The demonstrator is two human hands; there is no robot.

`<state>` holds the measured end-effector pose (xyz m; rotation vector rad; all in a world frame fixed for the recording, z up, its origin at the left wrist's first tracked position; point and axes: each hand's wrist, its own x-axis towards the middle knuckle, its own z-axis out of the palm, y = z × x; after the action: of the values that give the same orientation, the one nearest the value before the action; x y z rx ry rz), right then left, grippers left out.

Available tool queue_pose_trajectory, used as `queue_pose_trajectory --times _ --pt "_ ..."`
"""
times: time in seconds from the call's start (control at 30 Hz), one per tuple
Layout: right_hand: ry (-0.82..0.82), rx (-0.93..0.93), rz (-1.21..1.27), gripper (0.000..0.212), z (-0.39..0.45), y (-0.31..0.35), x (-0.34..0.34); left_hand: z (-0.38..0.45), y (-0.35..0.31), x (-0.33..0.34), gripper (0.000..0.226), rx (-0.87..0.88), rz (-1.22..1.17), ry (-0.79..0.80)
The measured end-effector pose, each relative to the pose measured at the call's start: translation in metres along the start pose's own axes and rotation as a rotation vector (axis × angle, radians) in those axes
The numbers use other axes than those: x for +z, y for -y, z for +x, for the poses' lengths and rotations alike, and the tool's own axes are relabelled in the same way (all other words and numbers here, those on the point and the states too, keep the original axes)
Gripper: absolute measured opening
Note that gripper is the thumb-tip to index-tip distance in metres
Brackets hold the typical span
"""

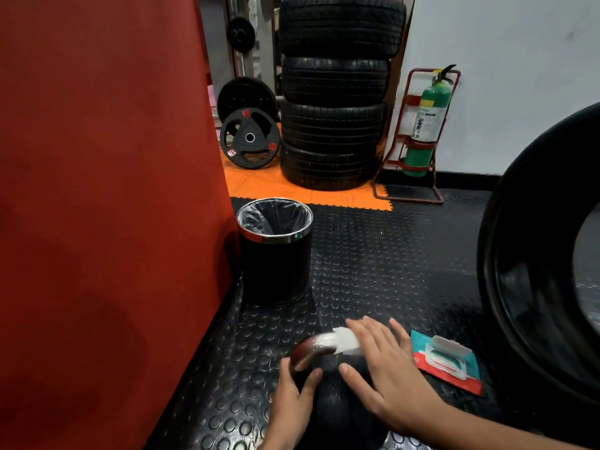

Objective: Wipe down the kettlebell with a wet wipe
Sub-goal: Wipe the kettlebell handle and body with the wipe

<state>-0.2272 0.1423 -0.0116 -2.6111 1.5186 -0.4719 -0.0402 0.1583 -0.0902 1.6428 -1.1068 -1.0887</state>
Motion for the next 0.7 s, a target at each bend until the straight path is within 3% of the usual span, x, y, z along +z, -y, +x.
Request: queue_pose_trajectory --times 0.17,0.3,0.4,0.57,0.7 --pt "-0.086 0.152 0.135 0.073 -0.01 -0.031 0.008 0.003 -0.001 0.001 0.031 -0.044 0.036 -0.017" --pt "-0.024 0.287 0.153 0.095 -0.026 -0.049 0.016 0.002 -0.004 0.0 0.037 -0.038 0.048 -0.005" --pt "-0.075 0.274 0.233 0.089 -0.018 -0.031 0.013 0.004 -0.002 0.001 0.029 -0.022 -0.002 0.008" --pt "-0.08 0.039 0.166 0.066 -0.013 -0.017 0.006 0.003 0.001 0.001 0.029 -0.007 -0.045 0.019" --pt "-0.126 0.151 0.233 0.069 -0.009 -0.023 0.006 0.003 0.001 0.001 0.029 -0.016 -0.031 0.011"
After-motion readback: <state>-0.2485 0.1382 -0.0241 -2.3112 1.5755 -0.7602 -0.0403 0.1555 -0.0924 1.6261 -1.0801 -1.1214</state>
